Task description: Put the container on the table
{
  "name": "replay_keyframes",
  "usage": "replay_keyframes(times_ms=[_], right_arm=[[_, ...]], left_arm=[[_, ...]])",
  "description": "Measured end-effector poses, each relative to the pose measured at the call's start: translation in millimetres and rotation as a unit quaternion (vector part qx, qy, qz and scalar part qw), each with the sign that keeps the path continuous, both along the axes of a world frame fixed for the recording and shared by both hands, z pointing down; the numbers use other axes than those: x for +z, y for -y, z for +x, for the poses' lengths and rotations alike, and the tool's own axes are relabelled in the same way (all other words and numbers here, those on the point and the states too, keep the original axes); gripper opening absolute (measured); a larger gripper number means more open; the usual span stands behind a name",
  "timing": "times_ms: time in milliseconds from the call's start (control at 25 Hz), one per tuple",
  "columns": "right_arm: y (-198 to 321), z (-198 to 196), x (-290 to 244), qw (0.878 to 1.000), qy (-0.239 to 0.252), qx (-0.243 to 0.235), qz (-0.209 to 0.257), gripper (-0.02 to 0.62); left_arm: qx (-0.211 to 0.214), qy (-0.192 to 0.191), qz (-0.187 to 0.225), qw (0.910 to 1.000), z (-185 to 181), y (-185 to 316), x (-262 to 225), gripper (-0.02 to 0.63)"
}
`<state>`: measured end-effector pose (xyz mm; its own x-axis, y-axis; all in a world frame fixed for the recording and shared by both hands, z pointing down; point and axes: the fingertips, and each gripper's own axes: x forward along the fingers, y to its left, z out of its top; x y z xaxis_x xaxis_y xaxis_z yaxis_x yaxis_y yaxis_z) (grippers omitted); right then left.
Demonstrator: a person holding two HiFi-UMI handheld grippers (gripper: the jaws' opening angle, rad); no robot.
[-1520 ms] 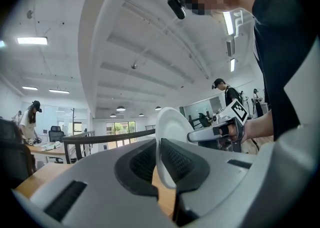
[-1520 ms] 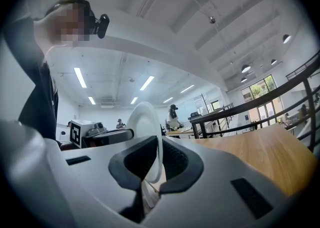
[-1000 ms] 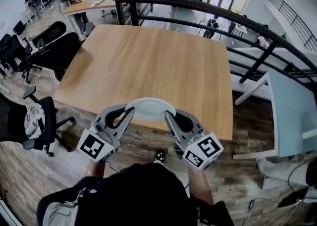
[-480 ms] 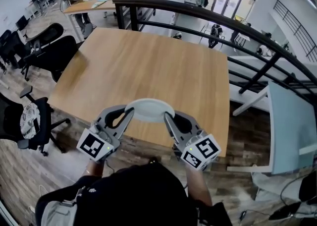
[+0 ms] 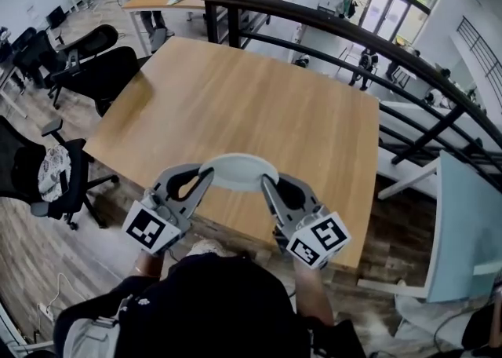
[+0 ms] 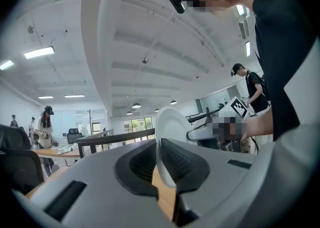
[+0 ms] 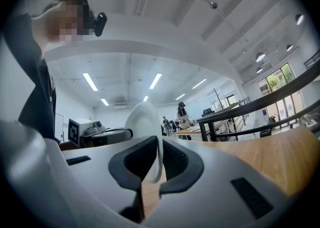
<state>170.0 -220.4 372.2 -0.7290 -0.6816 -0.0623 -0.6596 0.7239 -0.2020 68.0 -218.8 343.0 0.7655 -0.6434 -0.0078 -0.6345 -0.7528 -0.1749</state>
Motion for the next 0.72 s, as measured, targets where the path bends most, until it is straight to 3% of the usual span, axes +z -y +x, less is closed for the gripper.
replay_keyframes(times_ms=[280,720], right_arm=[[12,-12,11,1.000,0.005,-0.003,-0.013,0.028],[52,4,7,0.998,0.002,0.061,-0.019,0.028]], left_arm=[[-0.006,0.007,-0.013,0.9999,-12,12,10,0.031],[0.053,0.013,-0.011,0.9984,5,62,6,0.031]])
